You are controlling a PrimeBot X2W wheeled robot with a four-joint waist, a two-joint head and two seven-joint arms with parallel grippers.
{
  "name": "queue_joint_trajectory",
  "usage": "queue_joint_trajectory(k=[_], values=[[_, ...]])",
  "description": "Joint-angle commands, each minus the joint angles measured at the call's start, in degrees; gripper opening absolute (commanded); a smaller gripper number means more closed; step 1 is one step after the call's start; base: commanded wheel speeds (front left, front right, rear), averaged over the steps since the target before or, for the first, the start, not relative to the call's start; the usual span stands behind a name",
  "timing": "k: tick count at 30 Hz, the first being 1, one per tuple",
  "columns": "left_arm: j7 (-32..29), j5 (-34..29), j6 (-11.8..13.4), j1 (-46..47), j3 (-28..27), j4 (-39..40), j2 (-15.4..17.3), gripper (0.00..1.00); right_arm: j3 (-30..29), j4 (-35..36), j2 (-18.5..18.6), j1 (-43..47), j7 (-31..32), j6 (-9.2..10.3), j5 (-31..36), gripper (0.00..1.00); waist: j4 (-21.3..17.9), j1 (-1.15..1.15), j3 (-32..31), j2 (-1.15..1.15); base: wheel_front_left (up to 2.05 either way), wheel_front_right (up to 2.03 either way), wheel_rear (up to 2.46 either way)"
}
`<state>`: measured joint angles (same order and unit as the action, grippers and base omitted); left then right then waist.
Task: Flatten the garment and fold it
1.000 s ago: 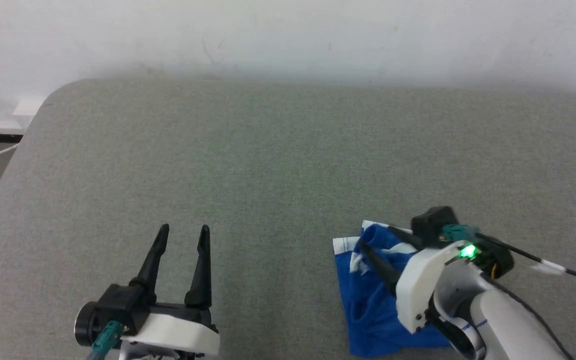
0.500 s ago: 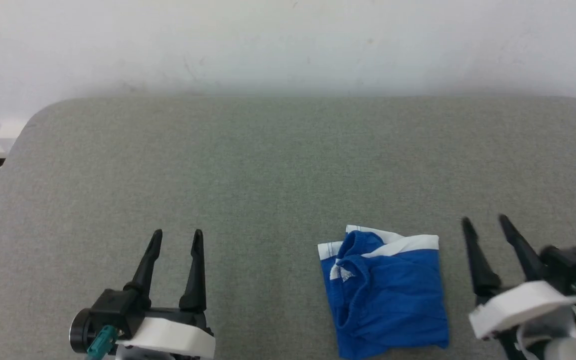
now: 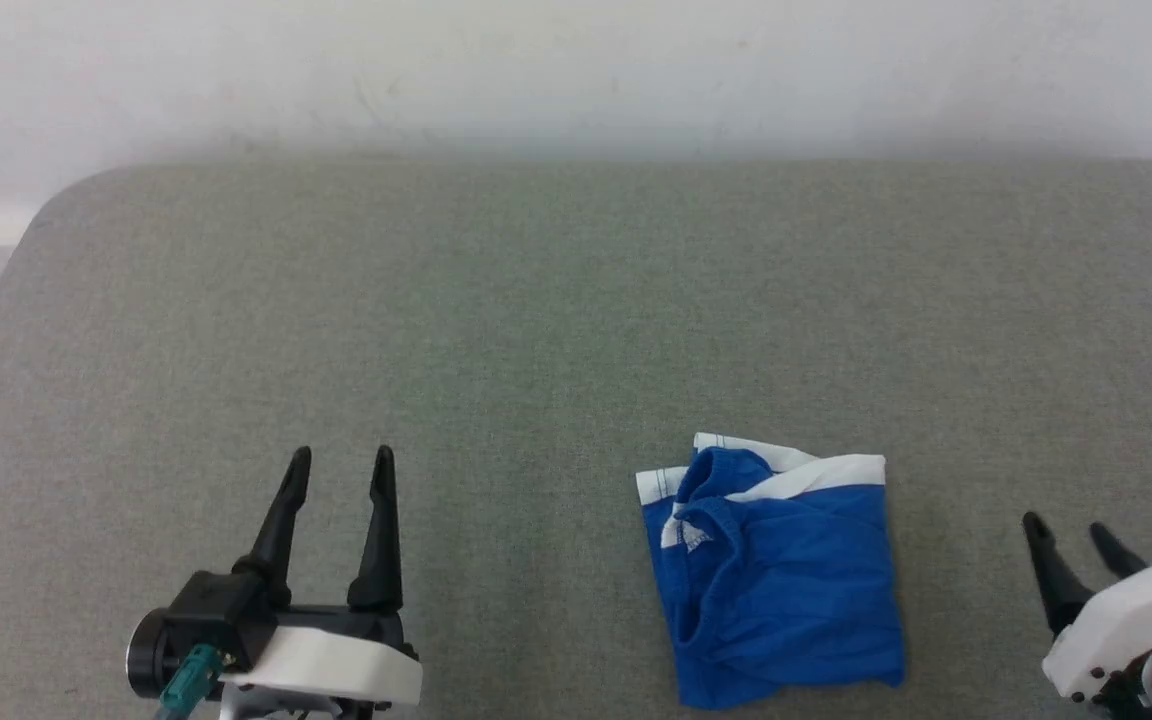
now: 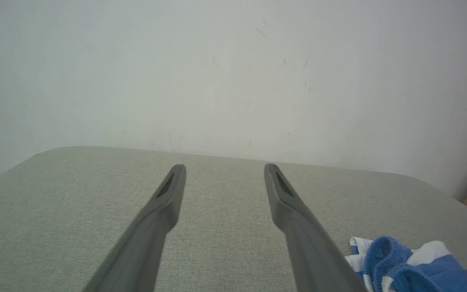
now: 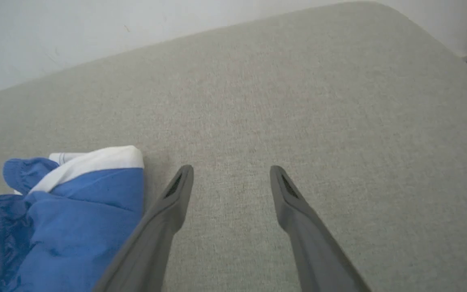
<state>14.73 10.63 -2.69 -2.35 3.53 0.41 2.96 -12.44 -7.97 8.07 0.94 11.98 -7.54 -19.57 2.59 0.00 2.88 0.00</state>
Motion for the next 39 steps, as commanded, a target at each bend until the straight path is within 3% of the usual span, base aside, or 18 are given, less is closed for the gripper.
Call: queue_joint_trajectory(k=[1, 6, 10, 15, 22, 23, 25, 26, 34, 39], values=[[0.27, 0.35, 0.17, 0.89, -0.26, 0.25, -0.08, 1.0, 0.79, -0.67, 0.79, -1.37, 2.9, 0.05, -1.45, 1.0, 0.82, 0.0, 1.25, 0.0, 0.0, 0.0, 0.0], [0.27, 0.71, 0.11, 1.95, 0.04, 0.3, -0.08, 1.0, 5.31, -2.83, 2.95, -3.54, 16.11, 0.05, -7.25, 1.0, 2.28, 0.0, 2.81, 0.0, 0.0, 0.0, 0.0], [0.27, 0.92, 0.17, 2.8, 0.24, 0.4, -0.08, 1.0, 8.71, -2.88, 3.1, -5.73, 22.52, 0.05, -11.39, 1.0, 3.35, 0.0, 4.09, 0.0, 0.0, 0.0, 0.0], [0.27, 1.3, 0.2, 3.79, 0.5, 0.42, -0.08, 1.0, 11.06, -5.49, 2.61, -9.03, 25.34, 0.05, -13.06, 1.0, 4.32, 0.0, 5.48, 0.0, 0.0, 0.0, 0.0], [0.27, 1.72, 0.25, 4.51, 0.98, 0.15, -0.08, 1.0, 13.89, -14.81, 1.57, -11.56, 28.52, 0.05, -13.2, 1.0, 5.23, 0.0, 6.35, 0.0, 0.0, 0.0, 0.0], [0.27, 1.75, 0.27, 4.57, 1.04, 0.09, -0.08, 1.0, 14.27, -15.98, 1.36, -11.6, 29.07, 0.05, -13.38, 0.48, 5.33, 0.0, 6.4, 0.0, 0.0, 0.0, 0.0], [0.27, 1.8, 0.36, 4.65, 1.09, -0.01, -0.08, 1.0, 15.04, -17.53, 1.06, -11.85, 29.69, 0.05, -13.87, 0.04, 5.37, 0.0, 6.41, 0.0, 0.0, 0.0, 0.0], [0.27, 1.81, 0.4, 4.67, 1.09, -0.07, -0.08, 1.0, 15.41, -18.04, 0.86, -11.99, 29.88, 0.05, -14.38, 0.0, 5.36, 0.0, 6.36, 0.0, 0.0, 0.0, 0.0], [0.27, 1.43, 0.44, 3.73, 0.88, -0.92, -0.08, 1.0, 20.01, -16.89, 2.38, -13.94, 26.66, 0.05, -15.56, 0.0, 4.08, 0.0, 3.53, 0.0, 0.0, 0.0, 0.0], [0.27, 0.82, 0.47, 2.43, 0.79, -1.3, -0.08, 1.0, 24.5, -13.65, 5.36, -15.28, 23.78, 0.05, -11.51, 0.0, 2.29, 0.0, 0.42, 0.0, 0.0, 0.0, 0.0]])
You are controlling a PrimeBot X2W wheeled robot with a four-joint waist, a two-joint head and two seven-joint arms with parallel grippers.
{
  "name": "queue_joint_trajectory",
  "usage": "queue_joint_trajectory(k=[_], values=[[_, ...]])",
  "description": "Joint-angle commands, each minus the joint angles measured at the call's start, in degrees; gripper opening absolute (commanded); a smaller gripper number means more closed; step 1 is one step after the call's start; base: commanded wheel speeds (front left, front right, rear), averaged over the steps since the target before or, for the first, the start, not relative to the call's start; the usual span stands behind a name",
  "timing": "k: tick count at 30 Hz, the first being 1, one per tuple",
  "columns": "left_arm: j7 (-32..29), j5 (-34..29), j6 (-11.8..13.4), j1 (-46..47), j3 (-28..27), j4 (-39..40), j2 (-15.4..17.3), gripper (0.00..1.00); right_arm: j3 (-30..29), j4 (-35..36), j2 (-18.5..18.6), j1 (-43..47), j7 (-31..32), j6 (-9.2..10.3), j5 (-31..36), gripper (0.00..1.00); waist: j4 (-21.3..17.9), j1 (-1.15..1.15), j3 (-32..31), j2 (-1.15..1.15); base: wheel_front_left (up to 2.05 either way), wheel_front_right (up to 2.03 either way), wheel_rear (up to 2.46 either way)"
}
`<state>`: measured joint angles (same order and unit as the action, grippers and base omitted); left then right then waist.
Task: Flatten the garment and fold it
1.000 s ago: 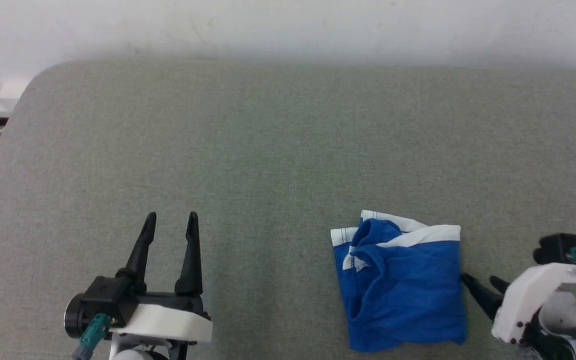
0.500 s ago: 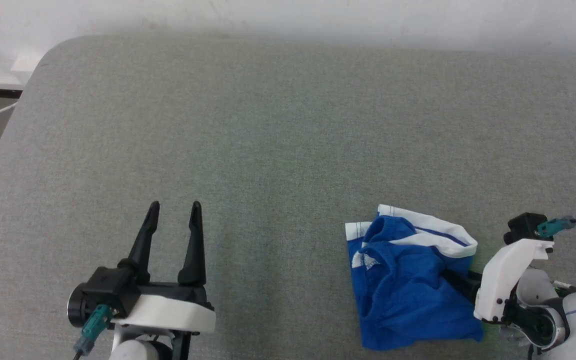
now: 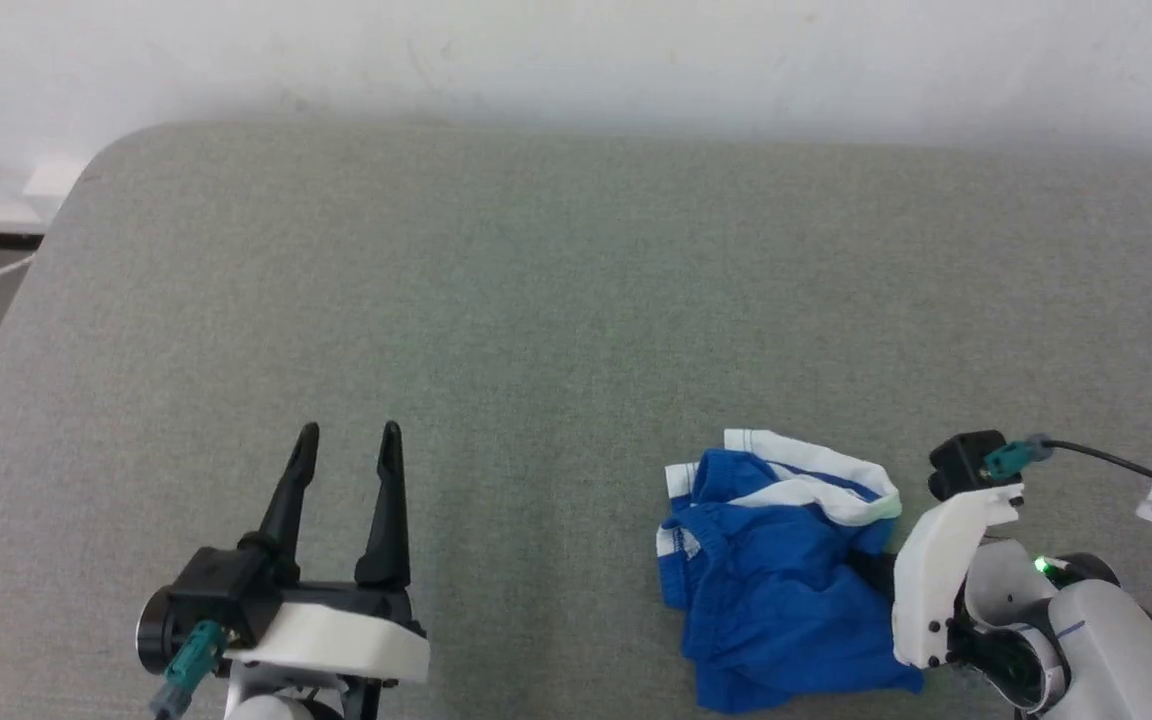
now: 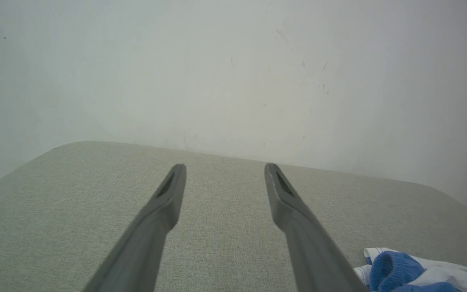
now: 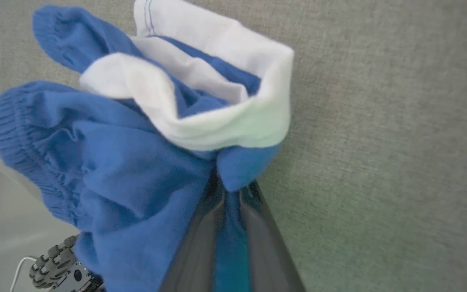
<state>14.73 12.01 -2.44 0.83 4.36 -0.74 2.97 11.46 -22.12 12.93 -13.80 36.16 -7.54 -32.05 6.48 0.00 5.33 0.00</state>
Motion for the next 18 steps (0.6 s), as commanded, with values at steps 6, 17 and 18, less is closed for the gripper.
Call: queue_joint_trajectory(k=[6, 17, 18], values=[[0.27, -0.65, 0.31, -2.09, 0.06, 0.77, -0.09, 1.0, 4.56, 2.8, 3.83, -3.12, 0.9, 0.05, 9.02, 0.0, -6.32, 0.0, -2.04, 0.0, 0.0, 0.0, 0.0], [0.27, -1.84, -1.29, 1.56, 0.45, 3.1, -0.09, 1.0, 6.31, 0.91, 7.75, -11.85, 2.04, 0.05, 13.08, 0.0, -18.84, 0.0, 6.46, 0.0, 0.0, 0.0, 0.0], [0.27, -2.13, -1.59, 2.22, 0.38, 3.33, -0.09, 1.0, 6.07, 0.41, 8.28, -12.74, 1.64, 0.05, 13.5, 0.0, -19.95, 0.0, 7.65, 0.0, 0.0, 0.0, 0.0]])
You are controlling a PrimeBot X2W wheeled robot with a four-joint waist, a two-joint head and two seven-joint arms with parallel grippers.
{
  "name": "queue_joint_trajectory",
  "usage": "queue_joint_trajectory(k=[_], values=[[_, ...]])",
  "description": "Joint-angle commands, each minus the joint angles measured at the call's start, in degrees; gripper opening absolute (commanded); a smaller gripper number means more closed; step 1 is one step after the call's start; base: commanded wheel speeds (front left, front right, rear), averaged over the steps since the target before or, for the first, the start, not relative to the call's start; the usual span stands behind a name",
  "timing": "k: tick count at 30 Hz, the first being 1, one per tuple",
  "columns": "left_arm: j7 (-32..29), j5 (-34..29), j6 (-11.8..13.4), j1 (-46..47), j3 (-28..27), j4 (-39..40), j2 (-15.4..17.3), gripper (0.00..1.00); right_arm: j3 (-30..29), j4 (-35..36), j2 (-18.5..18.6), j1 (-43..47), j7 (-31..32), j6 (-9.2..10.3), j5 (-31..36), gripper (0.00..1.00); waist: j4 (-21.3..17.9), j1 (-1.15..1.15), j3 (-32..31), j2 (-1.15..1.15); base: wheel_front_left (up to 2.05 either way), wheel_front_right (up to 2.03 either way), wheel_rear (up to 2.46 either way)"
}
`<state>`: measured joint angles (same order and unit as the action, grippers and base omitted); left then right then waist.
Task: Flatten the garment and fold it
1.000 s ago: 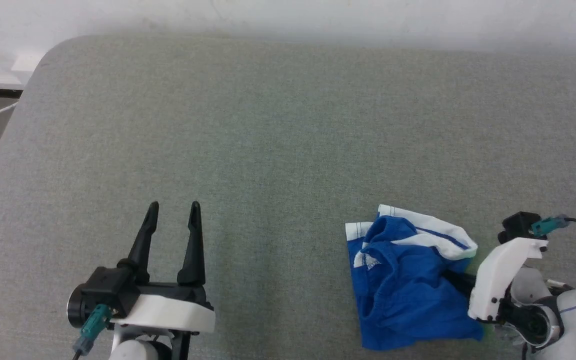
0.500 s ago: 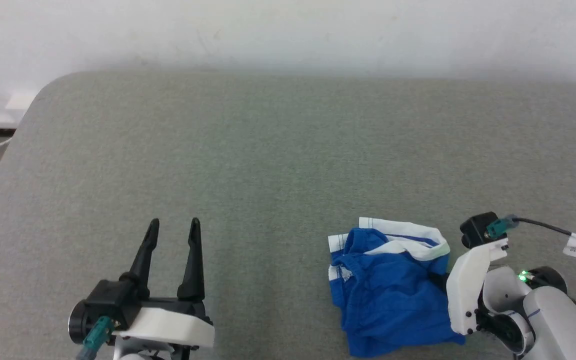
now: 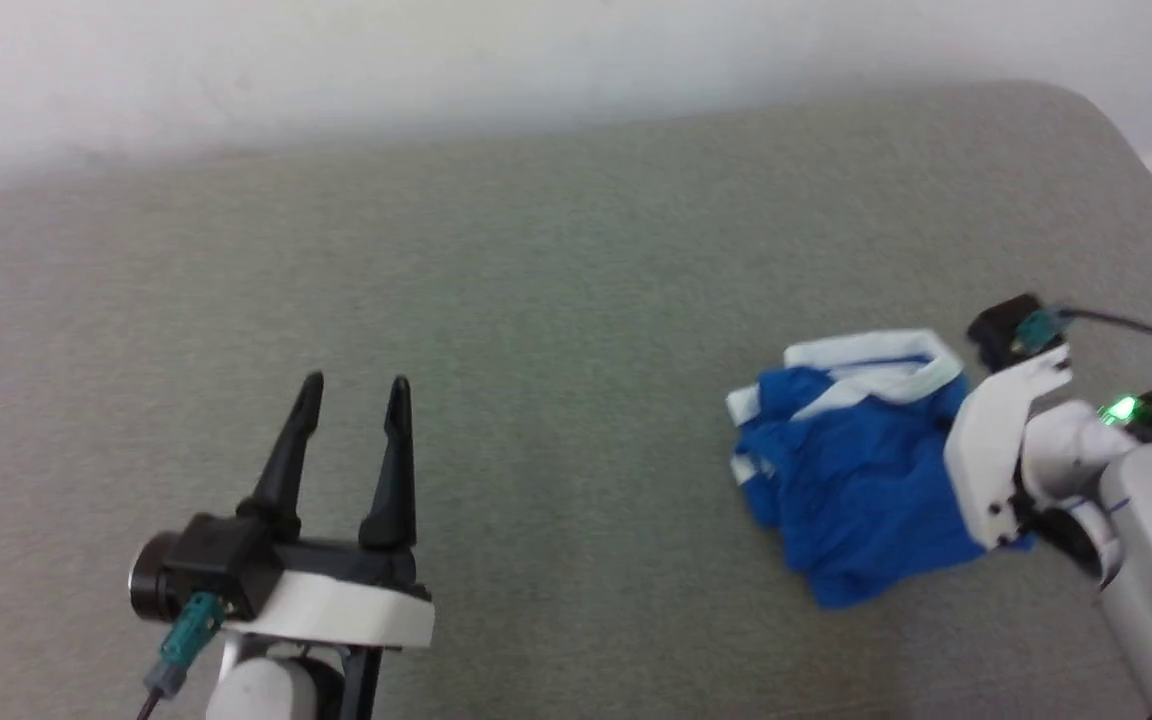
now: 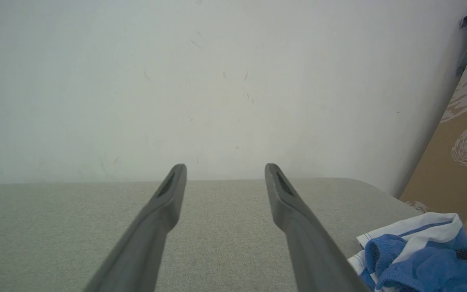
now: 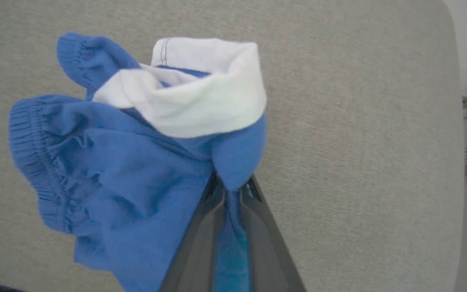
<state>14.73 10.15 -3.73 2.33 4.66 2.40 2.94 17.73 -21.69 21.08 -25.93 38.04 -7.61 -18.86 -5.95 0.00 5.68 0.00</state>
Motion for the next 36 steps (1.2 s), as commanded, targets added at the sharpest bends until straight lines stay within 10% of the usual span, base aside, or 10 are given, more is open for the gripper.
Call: queue_joint_trajectory(k=[1, 20, 21, 23, 36], values=[[0.27, -0.56, -0.62, 1.41, 0.02, 0.37, -0.06, 1.0, -0.6, -0.61, 0.48, -1.41, -0.64, 0.12, 0.41, 0.0, -8.46, 0.0, 8.44, 0.0, 0.0, 0.0, 0.0], [0.27, -2.53, -3.44, 10.31, 1.52, 1.18, 2.68, 1.0, -18.27, -16.56, 1.35, -13.71, -20.99, 0.12, 17.04, 0.0, -9.61, 0.0, 20.26, 0.0, 0.0, 0.0, 0.0], [0.27, -2.55, -3.47, 10.37, 1.61, 1.21, 2.63, 1.0, -19.3, -17.19, 0.89, -14.01, -22.83, 0.12, 18.43, 0.19, -9.37, 0.0, 20.39, 0.0, 0.0, 0.0, 0.0], [0.27, -2.48, -3.52, 10.55, 1.79, 1.08, 2.51, 1.0, -21.04, -18.97, -0.03, -14.25, -25.57, 0.12, 20.73, 1.0, -8.88, 0.0, 20.4, 0.0, 0.0, 0.0, 0.0], [0.27, -1.45, -3.18, 6.37, 0.77, -1.83, 0.84, 1.0, -33.46, -20.82, -4.5, -5.57, -45.65, 0.12, 36.39, 1.0, -7.44, 0.0, 9.74, 0.0, 0.0, 0.0, 0.0]])
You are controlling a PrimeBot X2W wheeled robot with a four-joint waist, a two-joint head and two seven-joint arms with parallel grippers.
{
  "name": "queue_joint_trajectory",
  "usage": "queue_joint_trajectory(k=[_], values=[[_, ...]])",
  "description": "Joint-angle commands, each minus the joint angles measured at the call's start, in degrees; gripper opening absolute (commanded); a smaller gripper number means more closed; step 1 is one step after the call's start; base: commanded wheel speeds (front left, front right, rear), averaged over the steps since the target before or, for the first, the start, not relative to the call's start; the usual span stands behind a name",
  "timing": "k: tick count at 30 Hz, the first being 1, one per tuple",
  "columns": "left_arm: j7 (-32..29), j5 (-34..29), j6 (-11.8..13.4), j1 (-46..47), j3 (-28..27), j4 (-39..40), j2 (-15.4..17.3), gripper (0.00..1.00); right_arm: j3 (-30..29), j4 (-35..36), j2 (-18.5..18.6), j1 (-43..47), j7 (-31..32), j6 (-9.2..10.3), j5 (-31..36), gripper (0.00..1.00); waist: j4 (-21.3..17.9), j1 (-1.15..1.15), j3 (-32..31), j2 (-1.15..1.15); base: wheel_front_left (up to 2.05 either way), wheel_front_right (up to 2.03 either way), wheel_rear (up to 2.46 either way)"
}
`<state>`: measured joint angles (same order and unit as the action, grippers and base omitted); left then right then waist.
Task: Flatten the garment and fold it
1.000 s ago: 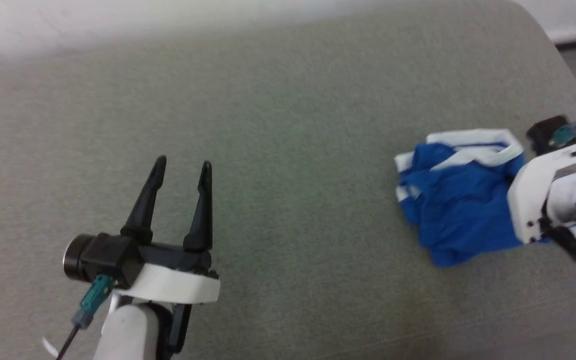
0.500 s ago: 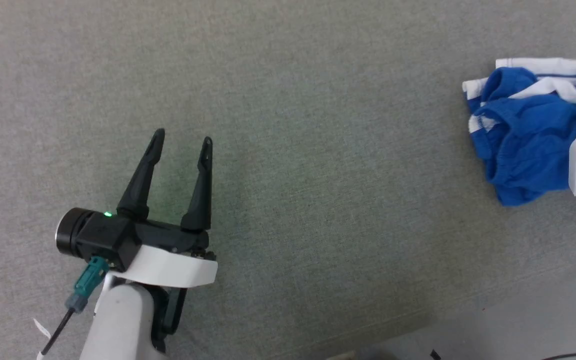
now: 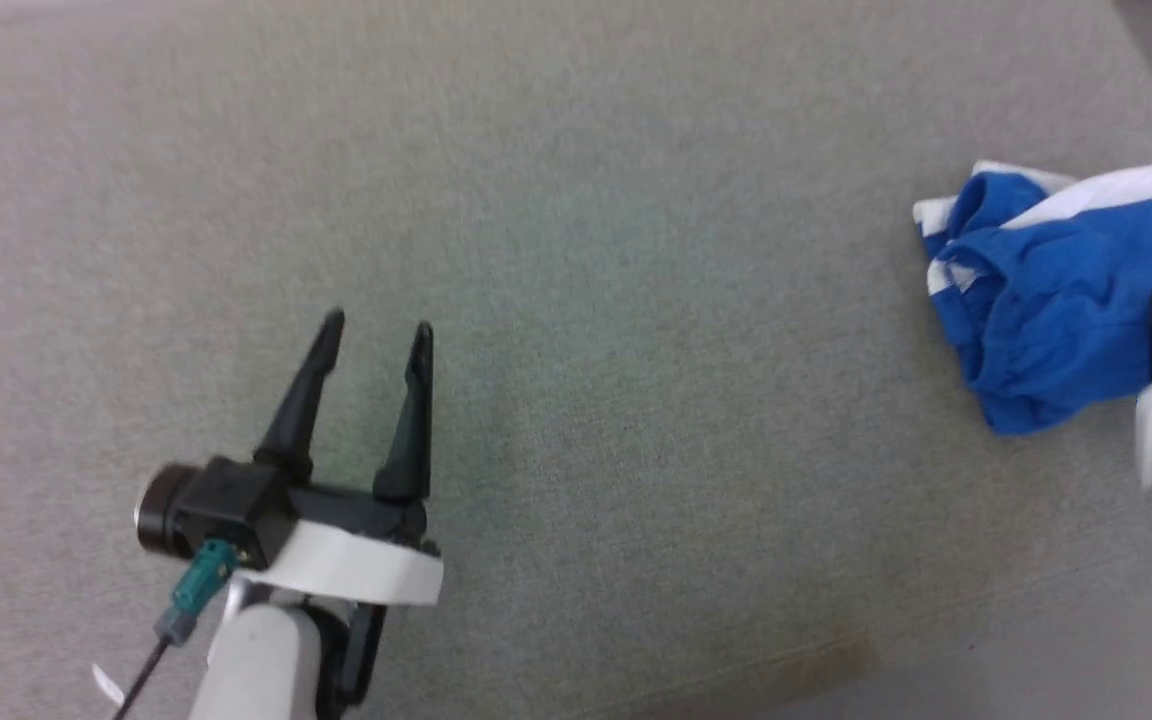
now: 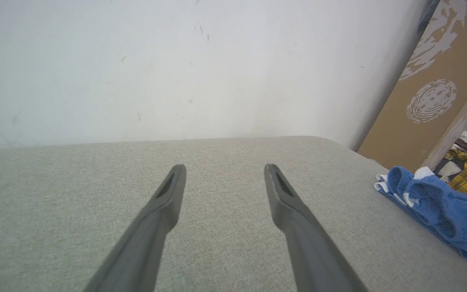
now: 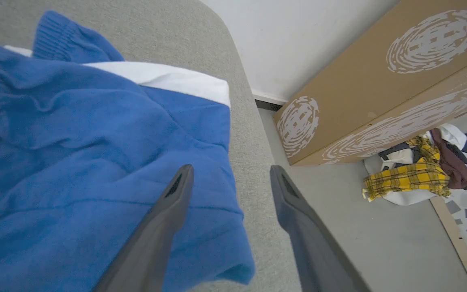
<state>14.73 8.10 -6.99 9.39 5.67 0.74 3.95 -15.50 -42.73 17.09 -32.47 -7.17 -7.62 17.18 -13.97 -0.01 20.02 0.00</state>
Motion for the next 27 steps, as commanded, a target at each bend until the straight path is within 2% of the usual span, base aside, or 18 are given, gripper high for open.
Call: queue_joint_trajectory(k=[1, 6, 12, 21, 27], values=[[0.27, 0.67, 0.26, -1.3, -0.28, -0.39, -0.32, 1.0, -1.28, 0.76, -1.33, 2.52, -1.58, 0.13, 0.85, 1.0, 1.0, 0.01, -5.84, 0.0, 0.0, 0.0, 0.0], [0.27, 1.15, 1.32, -3.68, -0.47, -1.14, -0.8, 1.0, -4.43, 4.65, -5.85, 10.18, -4.99, 0.13, 1.16, 1.0, 3.69, 0.01, -10.31, 0.0, 0.0, 0.0, 0.0], [0.27, 1.77, 2.79, -6.27, -0.73, -1.71, -1.0, 1.0, -3.22, 10.81, -11.2, 16.92, -6.63, 0.13, -2.21, 1.0, 7.84, 0.01, -14.01, 0.0, 0.0, 0.0, 0.0], [0.27, 2.0, 4.03, -9.14, -2.42, -2.78, -1.06, 1.0, 6.07, 21.47, -14.06, 22.92, -7.43, 0.13, -12.3, 1.0, 13.95, 0.01, -16.68, 0.0, 0.0, 0.0, 0.0], [0.27, 1.13, 4.12, -10.32, -4.7, -3.25, -1.06, 1.0, 13.31, 29.26, -14.19, 26.7, -7.65, 0.13, -20.49, 1.0, 15.55, 0.01, -17.99, 0.0, 0.0, 0.0, 0.0]])
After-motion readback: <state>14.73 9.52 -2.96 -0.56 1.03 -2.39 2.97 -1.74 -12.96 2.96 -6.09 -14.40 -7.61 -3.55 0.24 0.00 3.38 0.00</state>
